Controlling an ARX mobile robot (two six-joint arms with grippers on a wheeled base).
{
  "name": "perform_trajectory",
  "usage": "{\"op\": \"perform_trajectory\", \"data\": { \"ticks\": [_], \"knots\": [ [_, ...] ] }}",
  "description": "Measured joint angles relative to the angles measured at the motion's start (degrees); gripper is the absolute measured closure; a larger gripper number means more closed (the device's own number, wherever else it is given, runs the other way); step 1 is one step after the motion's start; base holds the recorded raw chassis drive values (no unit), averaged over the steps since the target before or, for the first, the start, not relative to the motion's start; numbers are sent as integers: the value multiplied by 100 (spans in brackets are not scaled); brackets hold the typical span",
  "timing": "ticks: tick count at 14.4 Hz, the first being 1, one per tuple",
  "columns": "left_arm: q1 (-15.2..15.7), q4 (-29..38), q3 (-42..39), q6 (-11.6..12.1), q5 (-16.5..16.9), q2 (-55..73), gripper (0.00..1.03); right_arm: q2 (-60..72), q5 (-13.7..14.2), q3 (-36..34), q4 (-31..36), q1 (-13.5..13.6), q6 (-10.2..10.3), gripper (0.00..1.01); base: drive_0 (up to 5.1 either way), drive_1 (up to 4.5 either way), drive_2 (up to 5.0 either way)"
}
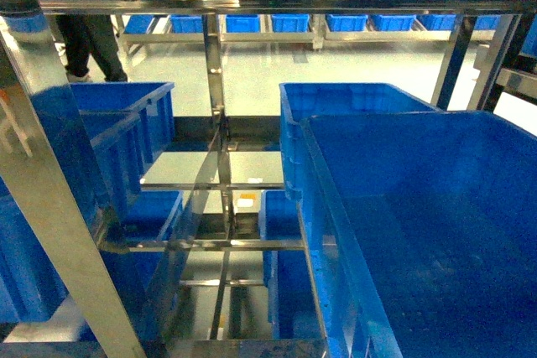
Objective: Pick red block from blue box to shelf
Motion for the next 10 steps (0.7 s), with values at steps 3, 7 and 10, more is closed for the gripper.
{"op": "perform_trajectory", "data": {
  "ticks": [3, 7, 10],
  "knots": [
    [0, 0, 0, 0, 0, 0, 5, 0, 0, 0, 0, 0, 0, 74, 0, 0, 0],
    [0, 0, 0, 0, 0, 0, 5, 0, 0, 0, 0, 0, 0, 74, 0, 0, 0],
    [0, -2, 0, 0, -2, 0, 5, 319, 42, 227, -743, 46, -293, 74, 0, 0, 0]
  ]
}}
